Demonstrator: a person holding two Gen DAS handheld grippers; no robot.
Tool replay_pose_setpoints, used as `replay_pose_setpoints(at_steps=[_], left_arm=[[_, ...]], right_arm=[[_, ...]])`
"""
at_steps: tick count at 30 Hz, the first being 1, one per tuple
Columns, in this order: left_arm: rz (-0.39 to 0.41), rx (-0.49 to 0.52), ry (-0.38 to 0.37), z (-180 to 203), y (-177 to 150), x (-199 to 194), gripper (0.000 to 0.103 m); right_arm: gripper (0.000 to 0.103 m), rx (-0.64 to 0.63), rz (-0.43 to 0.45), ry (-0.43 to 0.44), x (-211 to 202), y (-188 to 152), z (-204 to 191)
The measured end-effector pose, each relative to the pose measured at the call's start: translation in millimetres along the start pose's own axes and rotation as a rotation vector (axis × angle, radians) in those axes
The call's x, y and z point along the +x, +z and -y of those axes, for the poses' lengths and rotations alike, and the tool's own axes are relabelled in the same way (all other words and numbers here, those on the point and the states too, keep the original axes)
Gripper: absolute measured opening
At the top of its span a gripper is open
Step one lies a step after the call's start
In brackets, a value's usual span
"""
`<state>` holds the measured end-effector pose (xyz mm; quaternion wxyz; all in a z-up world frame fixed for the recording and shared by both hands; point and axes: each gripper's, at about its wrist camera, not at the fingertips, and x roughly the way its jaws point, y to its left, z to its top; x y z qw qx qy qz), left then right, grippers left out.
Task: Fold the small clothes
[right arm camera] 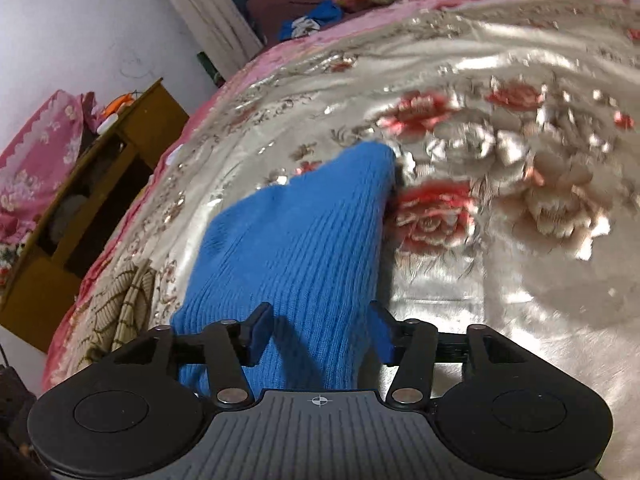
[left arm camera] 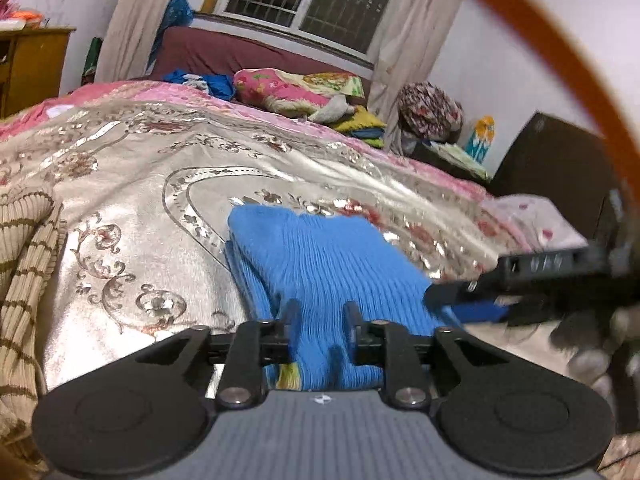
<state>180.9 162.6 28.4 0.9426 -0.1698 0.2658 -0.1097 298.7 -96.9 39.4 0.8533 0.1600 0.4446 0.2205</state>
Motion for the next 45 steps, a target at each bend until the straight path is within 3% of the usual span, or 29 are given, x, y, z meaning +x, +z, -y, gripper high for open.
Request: replay_pose_setpoints(at_steps=[4, 8, 12, 18, 22, 25, 27, 29, 32, 40, 45], left_arm=[[0.0, -0.035, 0.022, -1.6, 5.2, 8.5, 0.039], [0.003, 0.04, 0.094, 10.7, 7.8, 20.3, 0.058], [-0.029, 0.047, 0.161, 7.8, 8.0, 38.5, 0.058], [-0.097, 0.043, 0.145, 1.4, -1.8, 49.5, 0.064], [-0.124, -0.013, 0.098, -8.2, -2.1, 53.7, 0.064], [-0.13, -0.033, 0.074, -11.0, -1.9, 53.4, 0.062], [-0.138, -0.03, 0.057, -8.6, -3.6, 52.6, 0.058], [-0.148, -0.014, 0.044, -2.8, -6.0, 52.1, 0.056], [-0.166, 0.018, 0.031, 10.8, -12.3, 49.0, 0.055], [-0.272, 0.066, -0.078, 50.8, -50.7, 16.6, 0.055], [-0.312, 0.172, -0.096, 83.7, -68.7, 3.6, 0.055]], right_arm=[[0.064, 0.041, -0.005, 0.042, 13.2, -1.3, 6.0], [0.07, 0.039, -0.008, 0.047, 23.4, -1.6, 7.0], [0.07, 0.048, -0.005, 0.056, 26.4, -1.9, 10.5], [0.072, 0.065, -0.001, 0.068, 25.3, -5.1, 22.0], [0.075, 0.14, -0.018, 0.135, 37.9, -6.6, 27.7], [0.076, 0.141, -0.011, 0.139, 44.9, -8.8, 21.9], [0.069, 0.127, -0.009, 0.139, 44.0, -9.6, 19.1], [0.052, 0.111, -0.01, 0.14, 40.7, -10.8, 18.8], [0.041, 0.104, -0.028, 0.141, 33.7, -12.7, 21.2], [0.039, 0.062, -0.05, 0.108, -20.6, -45.8, 32.8], [0.04, 0.041, -0.087, 0.04, -64.3, -84.8, 44.8]])
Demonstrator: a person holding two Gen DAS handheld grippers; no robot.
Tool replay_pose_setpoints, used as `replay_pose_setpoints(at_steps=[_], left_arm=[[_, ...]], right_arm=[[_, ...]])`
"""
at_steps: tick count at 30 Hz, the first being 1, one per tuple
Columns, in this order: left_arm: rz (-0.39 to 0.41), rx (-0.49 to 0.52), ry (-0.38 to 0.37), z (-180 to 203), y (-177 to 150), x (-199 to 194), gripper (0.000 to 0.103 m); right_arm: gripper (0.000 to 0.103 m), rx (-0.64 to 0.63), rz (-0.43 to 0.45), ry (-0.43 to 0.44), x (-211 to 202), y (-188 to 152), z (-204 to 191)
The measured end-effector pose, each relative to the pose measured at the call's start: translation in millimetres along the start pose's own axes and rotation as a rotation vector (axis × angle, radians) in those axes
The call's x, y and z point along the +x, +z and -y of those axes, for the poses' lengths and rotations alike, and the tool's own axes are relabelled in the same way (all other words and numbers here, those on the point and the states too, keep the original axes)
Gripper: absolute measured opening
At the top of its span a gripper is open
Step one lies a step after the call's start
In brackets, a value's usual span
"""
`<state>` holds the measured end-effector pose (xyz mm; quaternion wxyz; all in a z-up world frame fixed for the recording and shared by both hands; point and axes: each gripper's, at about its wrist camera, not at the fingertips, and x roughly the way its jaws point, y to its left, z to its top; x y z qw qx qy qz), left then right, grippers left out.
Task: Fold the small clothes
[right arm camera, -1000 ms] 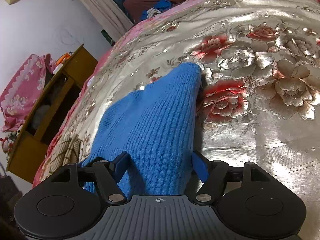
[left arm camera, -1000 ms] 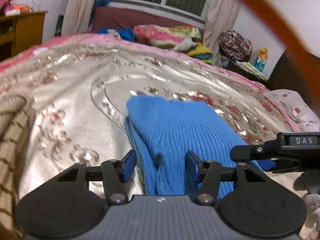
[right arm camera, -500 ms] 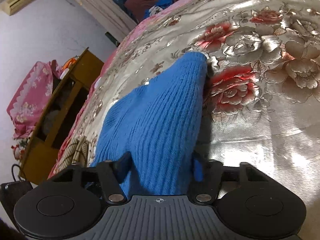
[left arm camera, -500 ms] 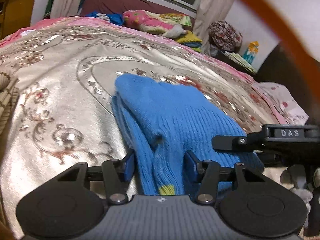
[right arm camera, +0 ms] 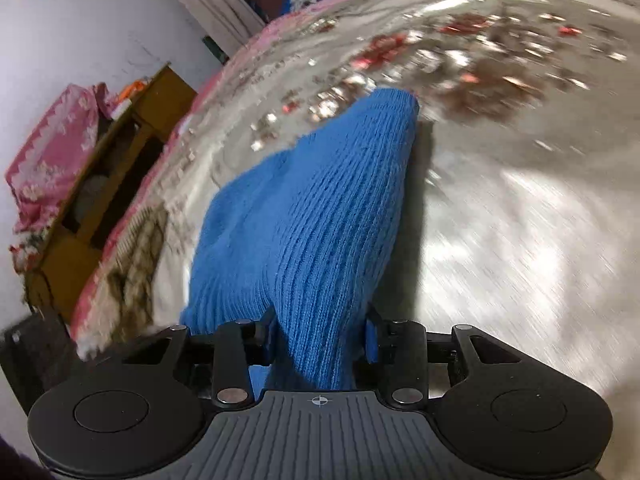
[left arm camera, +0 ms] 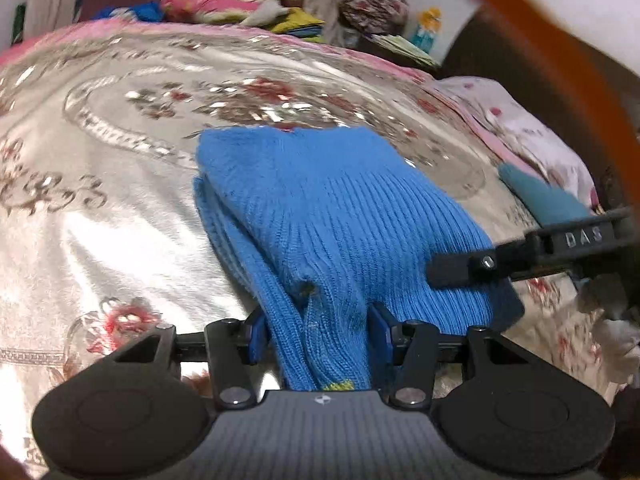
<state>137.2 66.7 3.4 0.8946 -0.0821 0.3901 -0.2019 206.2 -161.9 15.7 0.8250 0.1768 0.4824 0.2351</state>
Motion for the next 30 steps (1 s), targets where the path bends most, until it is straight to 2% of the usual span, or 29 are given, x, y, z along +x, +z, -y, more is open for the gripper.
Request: replay_pose_setpoints(at_steps=[4, 10, 13, 17, 20, 21, 22, 24, 25, 30], left_arm=[[0.024, -0.008, 0.031, 2.9, 6.6, -13.9, 0.055], [0.087, 0.003, 0.109, 2.8, 30.1, -23.0, 0.055], [0.088, -0.028, 0.121, -5.6, 43.3, -8.1, 0.055], [0.077, -0.066, 0.129, -18.8, 61.5, 12.6, 0.055], [0.073, -0.105, 0.126, -27.2, 70.2, 22.7, 0.054], [0.074, -0.114, 0.124, -28.9, 71.6, 24.1, 0.051], [0.075, -0.116, 0.123, -29.9, 72.8, 25.2, 0.045], [0.078, -0.101, 0.135, -28.9, 74.7, 25.1, 0.031], [0.08, -0.095, 0.145, -28.0, 76.1, 24.5, 0.02], [0.119, -0.08, 0.131, -24.8, 83.9, 19.2, 0.014]], right_arm=[[0.041, 0.015, 0.03, -0.042, -27.9, -20.1, 11.0], [0.041, 0.001, 0.155, -0.055, -60.2, -13.3, 13.2], [0.041, -0.016, 0.161, -0.034, -54.5, -3.6, 7.6], [0.041, -0.056, 0.173, -0.071, -40.2, 0.4, -1.5], [0.041, -0.038, 0.17, -0.079, -35.8, -4.7, 2.1], [0.041, -0.024, 0.168, -0.076, -35.1, -6.6, 4.7], [0.041, -0.014, 0.167, -0.073, -34.8, -8.4, 7.4], [0.041, -0.002, 0.167, -0.068, -34.7, -10.2, 11.2], [0.041, 0.002, 0.167, -0.065, -34.6, -10.3, 12.0], [0.041, -0.003, 0.178, -0.061, -35.4, -8.5, 8.4]])
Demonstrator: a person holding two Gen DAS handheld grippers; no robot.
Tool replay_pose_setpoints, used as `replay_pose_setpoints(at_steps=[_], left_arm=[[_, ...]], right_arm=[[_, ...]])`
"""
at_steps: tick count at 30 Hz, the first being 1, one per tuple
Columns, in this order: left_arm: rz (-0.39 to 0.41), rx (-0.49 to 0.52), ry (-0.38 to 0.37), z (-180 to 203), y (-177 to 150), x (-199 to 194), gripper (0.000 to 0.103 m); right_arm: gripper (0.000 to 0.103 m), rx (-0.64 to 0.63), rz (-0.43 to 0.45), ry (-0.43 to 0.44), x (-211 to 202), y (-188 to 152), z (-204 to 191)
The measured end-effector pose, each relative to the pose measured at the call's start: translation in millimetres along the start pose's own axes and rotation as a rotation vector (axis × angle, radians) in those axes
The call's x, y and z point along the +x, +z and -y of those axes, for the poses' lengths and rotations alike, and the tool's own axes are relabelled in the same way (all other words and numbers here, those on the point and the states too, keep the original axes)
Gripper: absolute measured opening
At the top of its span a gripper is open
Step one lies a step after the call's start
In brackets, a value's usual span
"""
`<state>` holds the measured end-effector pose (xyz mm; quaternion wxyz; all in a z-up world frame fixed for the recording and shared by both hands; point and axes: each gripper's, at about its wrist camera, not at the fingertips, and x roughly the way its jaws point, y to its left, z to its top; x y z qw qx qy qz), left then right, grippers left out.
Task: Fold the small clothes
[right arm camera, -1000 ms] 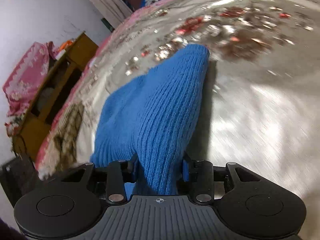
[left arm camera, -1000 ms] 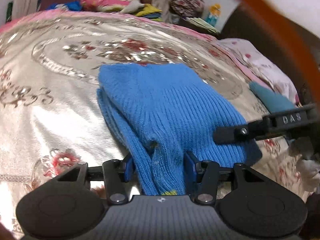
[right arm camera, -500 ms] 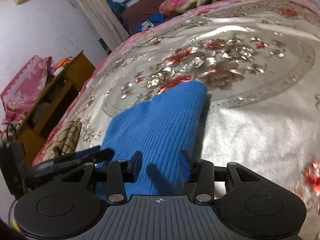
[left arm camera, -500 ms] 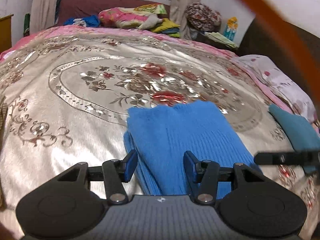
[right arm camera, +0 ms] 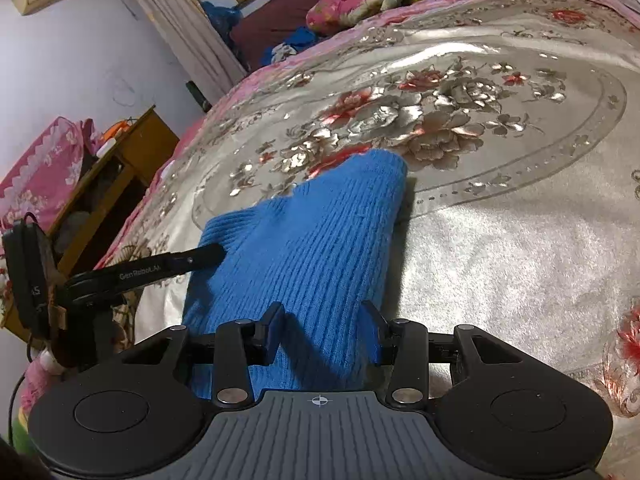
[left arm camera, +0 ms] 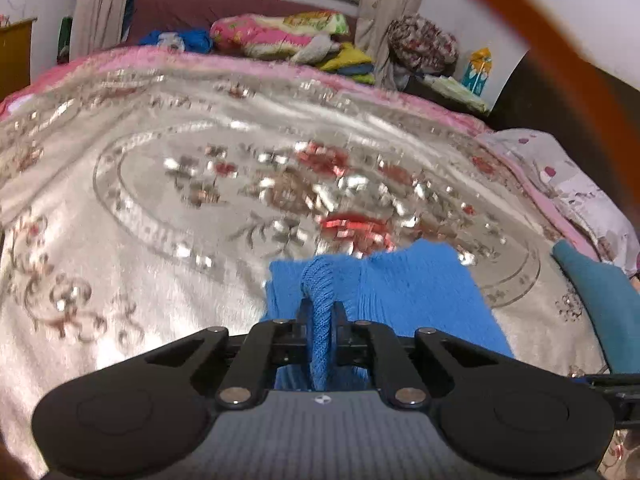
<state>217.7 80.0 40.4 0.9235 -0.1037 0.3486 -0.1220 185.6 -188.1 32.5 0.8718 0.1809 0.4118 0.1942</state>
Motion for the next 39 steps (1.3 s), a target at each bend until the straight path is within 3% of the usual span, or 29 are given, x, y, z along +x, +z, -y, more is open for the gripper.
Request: replay_pose_setpoints(at_steps=[4, 10, 19, 25, 29, 32, 39], left_arm=[[0.074, 0.033, -0.002, 3.8, 8.7, -6.7, 0.014], [-0.01, 0.044, 0.079, -6.5, -7.9, 19.1, 0.016], [0.054, 0.108, 0.142, 8.7, -8.2, -15.0, 0.018], [0.061, 0.176, 0.099, 32.5, -29.5, -47.0, 0.018], [0.003, 0.22, 0.095, 44.3, -52.2, -46.4, 0.018], [-0.036, 0.209, 0.107, 43.6, -62.2, -41.5, 0.019], [-0.019, 0.185, 0.106, 43.2, -62.7, -56.5, 0.019]], right_arm=[[0.041, -0.025, 0.015, 0.011, -6.4, -0.4, -6.3], [0.041, -0.068, -0.003, -0.043, 10.4, -6.4, -10.4], [0.041, -0.082, 0.031, -0.059, -4.4, -6.6, -19.0], [0.041, -0.099, 0.022, -0.095, -11.3, -12.8, -24.9], [0.041, -0.096, -0.018, -0.123, -5.8, -19.6, -27.4], [0.041, -0.106, -0.031, -0.148, -4.7, -24.0, -31.3], [0.041, -0.143, -0.04, -0.193, -9.9, -28.7, -45.1]])
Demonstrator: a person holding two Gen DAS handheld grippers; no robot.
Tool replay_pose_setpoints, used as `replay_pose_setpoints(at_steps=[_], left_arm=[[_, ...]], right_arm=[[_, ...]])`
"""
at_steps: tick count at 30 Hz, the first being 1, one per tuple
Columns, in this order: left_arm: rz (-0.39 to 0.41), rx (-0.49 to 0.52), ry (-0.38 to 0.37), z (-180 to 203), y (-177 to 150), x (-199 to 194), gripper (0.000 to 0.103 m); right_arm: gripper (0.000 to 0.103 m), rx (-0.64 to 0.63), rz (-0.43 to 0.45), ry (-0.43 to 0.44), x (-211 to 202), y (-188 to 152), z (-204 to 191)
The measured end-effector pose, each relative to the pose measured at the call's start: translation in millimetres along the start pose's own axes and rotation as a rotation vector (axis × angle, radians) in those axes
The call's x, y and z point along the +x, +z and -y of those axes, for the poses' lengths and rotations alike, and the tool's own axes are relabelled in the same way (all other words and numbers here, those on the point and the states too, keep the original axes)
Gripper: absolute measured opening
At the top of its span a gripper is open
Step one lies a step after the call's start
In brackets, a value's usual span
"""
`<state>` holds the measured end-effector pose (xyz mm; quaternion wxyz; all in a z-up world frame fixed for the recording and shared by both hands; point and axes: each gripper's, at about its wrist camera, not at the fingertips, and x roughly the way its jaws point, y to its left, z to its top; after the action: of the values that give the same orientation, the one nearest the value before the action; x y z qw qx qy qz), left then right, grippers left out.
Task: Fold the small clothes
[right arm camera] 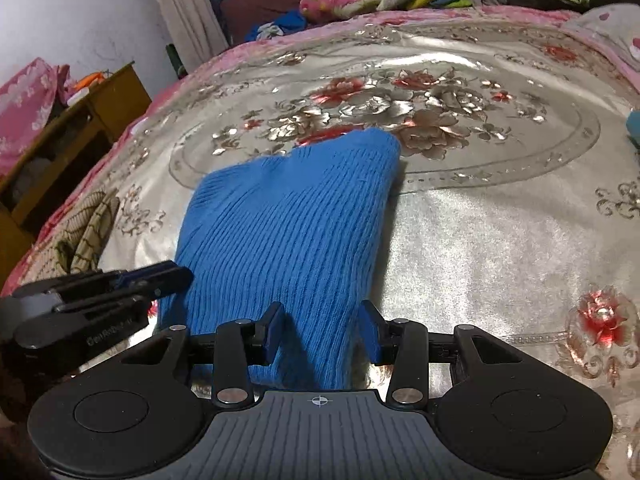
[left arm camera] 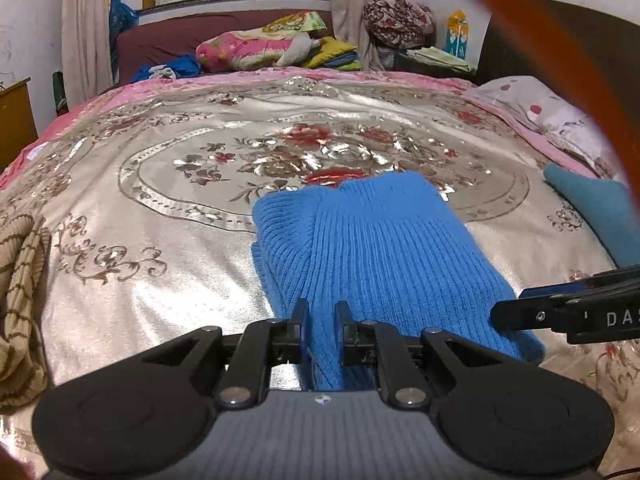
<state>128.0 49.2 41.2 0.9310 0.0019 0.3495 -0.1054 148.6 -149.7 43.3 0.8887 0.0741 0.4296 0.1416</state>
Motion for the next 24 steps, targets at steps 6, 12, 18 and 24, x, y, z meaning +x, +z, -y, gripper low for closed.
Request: replay_pose_setpoints(at_steps=[6, 12, 18, 24], left_arm=[[-0.02, -0.009, 0.001, -0.2, -11.3, -4.7, 0.023], [-0.053, -0.01, -0.008, 3.6, -20.5, -5.4, 0.025], [-0.051, -0.018, -0.016, 4.8, -22.3, -12.2, 0.026], [-0.057, -0.018, -0.018, 6.2, -26.8, -16.3, 0.034]], right_arm=[[0.041, -0.032, 0.002, -0.029, -4.2, -4.0, -10.8], [0.041, -0.052, -0.015, -0.053, -3.6, -10.3, -18.9], [0.041, -0.051, -0.017, -0.069, -8.3, -13.3, -19.9], [0.041, -0.055, -0.015, -0.07, -12.6, -17.0, -22.9]])
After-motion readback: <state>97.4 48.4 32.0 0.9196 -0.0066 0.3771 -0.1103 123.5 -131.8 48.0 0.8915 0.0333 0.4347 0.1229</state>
